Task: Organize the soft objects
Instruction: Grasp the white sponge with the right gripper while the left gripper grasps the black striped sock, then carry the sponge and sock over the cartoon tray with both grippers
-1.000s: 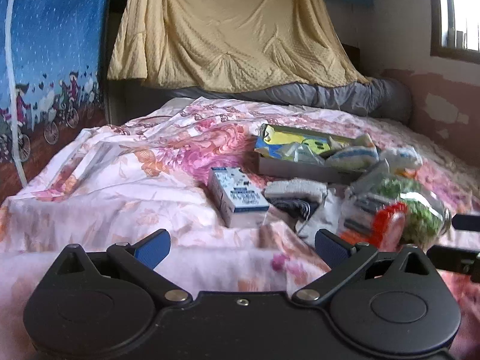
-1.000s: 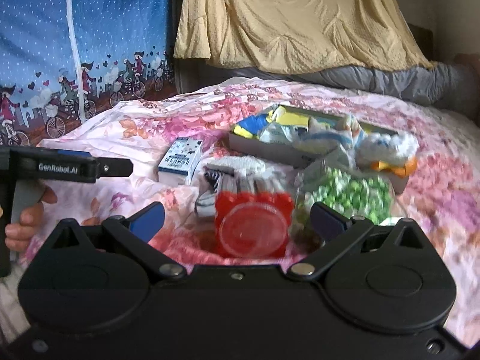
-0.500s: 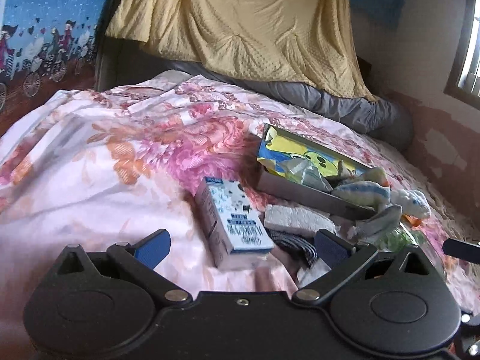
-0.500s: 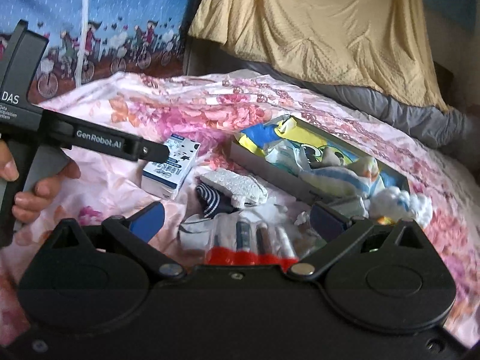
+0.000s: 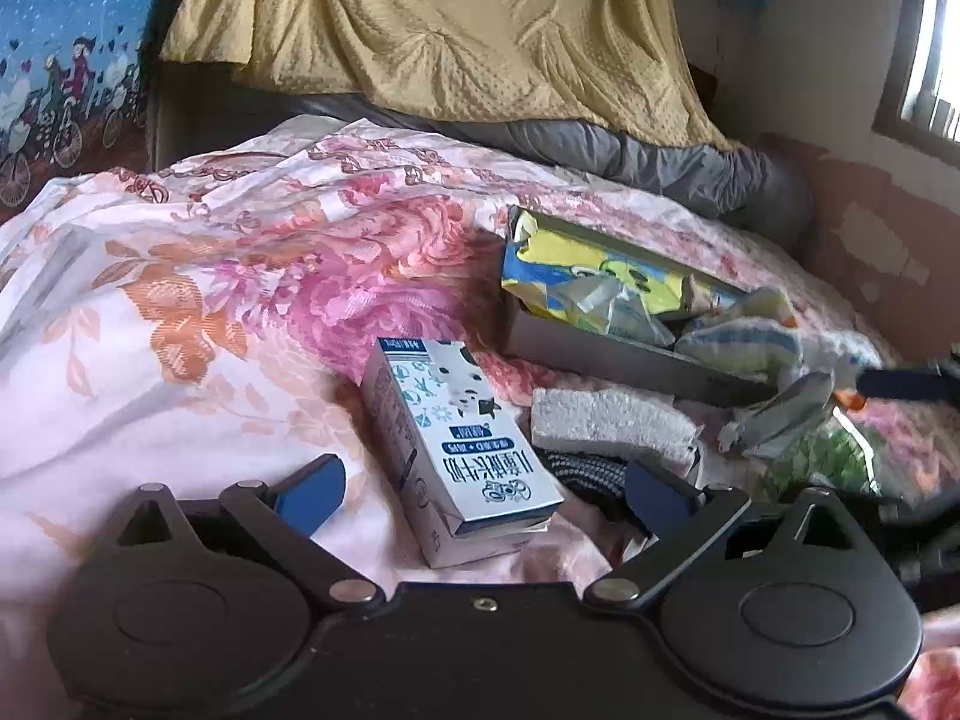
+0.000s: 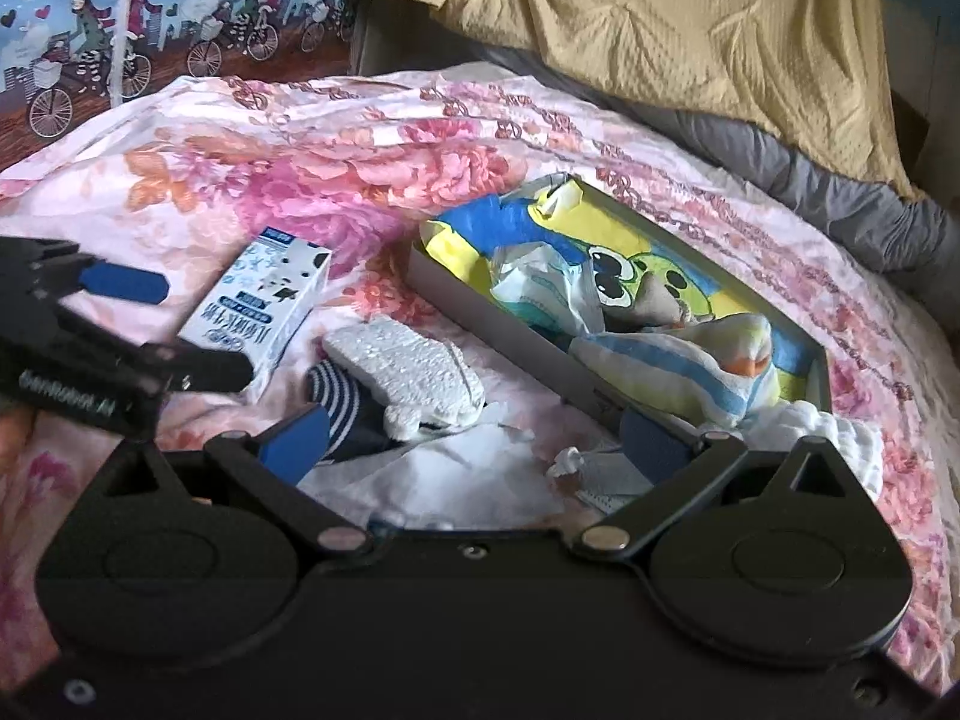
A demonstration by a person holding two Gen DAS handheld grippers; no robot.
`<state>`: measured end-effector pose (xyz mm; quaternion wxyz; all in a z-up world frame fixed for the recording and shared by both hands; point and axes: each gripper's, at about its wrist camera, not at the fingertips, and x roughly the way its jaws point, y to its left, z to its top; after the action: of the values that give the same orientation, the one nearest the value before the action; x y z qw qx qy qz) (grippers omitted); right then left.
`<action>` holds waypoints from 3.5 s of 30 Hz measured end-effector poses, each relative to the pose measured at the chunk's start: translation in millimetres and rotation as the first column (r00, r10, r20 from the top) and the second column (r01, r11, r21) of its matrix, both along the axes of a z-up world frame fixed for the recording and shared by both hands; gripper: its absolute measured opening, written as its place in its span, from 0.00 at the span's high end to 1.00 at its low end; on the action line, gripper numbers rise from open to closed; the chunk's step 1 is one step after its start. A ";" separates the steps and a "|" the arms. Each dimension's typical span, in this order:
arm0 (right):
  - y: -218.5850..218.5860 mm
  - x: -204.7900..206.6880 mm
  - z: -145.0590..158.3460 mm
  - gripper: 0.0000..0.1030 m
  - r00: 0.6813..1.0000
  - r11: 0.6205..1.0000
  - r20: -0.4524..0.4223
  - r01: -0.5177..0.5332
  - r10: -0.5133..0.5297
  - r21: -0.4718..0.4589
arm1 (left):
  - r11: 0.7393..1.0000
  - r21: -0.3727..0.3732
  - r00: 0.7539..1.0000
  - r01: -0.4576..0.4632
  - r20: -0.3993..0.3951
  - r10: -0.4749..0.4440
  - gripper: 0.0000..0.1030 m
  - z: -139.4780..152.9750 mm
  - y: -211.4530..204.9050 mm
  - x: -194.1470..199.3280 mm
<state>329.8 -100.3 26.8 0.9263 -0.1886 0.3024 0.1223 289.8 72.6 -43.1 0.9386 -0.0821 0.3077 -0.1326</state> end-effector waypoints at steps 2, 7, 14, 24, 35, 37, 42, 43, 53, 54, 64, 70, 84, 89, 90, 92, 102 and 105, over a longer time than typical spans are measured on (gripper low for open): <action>-4.1 11.9 -2.0 0.01 1.000 1.000 -0.013 0.004 -0.004 0.003 | 1.000 0.011 1.000 0.012 -0.004 -0.012 0.03 -1.8 -2.2 0.9; -1.3 36.1 -9.3 0.01 0.999 1.000 -0.044 -0.010 0.009 -0.012 | 1.000 0.014 1.000 0.019 -0.007 -0.019 0.04 -4.0 -2.8 3.0; 11.5 66.0 -23.0 0.01 0.997 0.998 -0.070 -0.031 0.028 -0.050 | 1.000 0.011 1.000 0.022 -0.013 -0.022 0.11 -6.0 -4.7 6.7; 20.0 89.6 -41.8 0.26 0.991 0.996 -0.125 -0.058 0.050 -0.063 | 0.999 0.022 0.999 0.023 -0.040 -0.022 0.26 -11.1 -6.0 11.6; 28.3 111.6 -51.1 0.48 0.970 0.986 -0.205 -0.147 0.130 -0.072 | 0.999 -0.004 0.997 0.043 -0.069 -0.043 0.32 -15.8 -6.1 17.0; 31.7 112.8 -53.0 0.51 0.967 0.984 -0.214 -0.159 0.140 -0.076 | 0.999 -0.004 0.997 0.039 -0.072 -0.039 0.32 -16.5 -6.3 18.1; 35.2 111.1 -58.0 0.52 0.963 0.982 -0.224 -0.172 0.151 -0.078 | 1.000 0.011 0.996 0.025 -0.081 -0.024 0.35 -17.5 -7.5 19.9; 34.0 110.3 -58.1 0.52 0.963 0.983 -0.225 -0.171 0.150 -0.073 | 1.000 0.010 0.996 0.022 -0.081 -0.021 0.35 -17.6 -7.2 20.0; 20.3 93.0 -52.2 0.52 0.977 0.989 -0.169 -0.138 0.129 -0.044 | 1.000 -0.002 0.997 0.017 -0.072 -0.018 0.37 -17.5 -4.7 18.9; 19.7 90.9 -50.3 0.52 0.979 0.990 -0.162 -0.134 0.126 -0.039 | 1.000 -0.003 0.997 0.017 -0.071 -0.017 0.37 -17.4 -4.4 18.7; 19.7 69.2 -28.6 0.52 0.982 0.989 -0.128 -0.144 0.139 -0.028 | 1.000 -0.028 0.999 0.001 -0.055 -0.002 0.40 -15.4 -1.9 13.3; 16.5 65.6 -20.5 0.52 0.984 0.990 -0.120 -0.135 0.131 -0.031 | 1.000 0.017 0.998 0.003 -0.061 -0.002 0.40 -14.7 -9.5 14.0; -10.9 73.9 -29.9 0.52 0.989 0.996 -0.116 -0.092 0.091 0.000 | 0.996 0.084 0.999 0.011 -0.040 -0.007 0.40 -10.1 -16.9 12.3; -27.4 78.0 -34.9 0.52 0.990 0.997 -0.114 -0.078 0.080 0.018 | 0.989 0.141 0.998 0.035 0.045 -0.042 0.30 1.1 -25.9 -1.0; -30.5 78.7 -35.8 0.52 0.991 0.997 -0.114 -0.074 0.077 0.024 | 0.986 0.162 0.996 0.049 0.060 -0.059 0.30 2.4 -30.6 -3.3; -38.7 80.3 -36.9 0.52 0.991 0.997 -0.116 -0.066 0.070 0.040 | 0.976 0.198 0.990 0.096 0.081 -0.114 0.30 4.4 -41.2 -5.6; -69.7 80.8 -32.5 0.52 0.993 0.997 -0.100 -0.049 0.055 0.060 | 0.912 0.260 0.938 0.317 0.058 -0.342 0.42 4.6 -76.7 19.6; -76.7 83.5 -32.8 0.52 0.994 0.996 -0.096 -0.044 0.051 0.075 | 0.909 0.243 0.938 0.340 -0.011 -0.348 0.48 -0.4 -78.5 37.6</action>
<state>413.4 -177.0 -5.9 0.9134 -0.1558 0.3383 0.1642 327.3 -5.8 -43.5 0.9084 0.0899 0.3160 -0.2588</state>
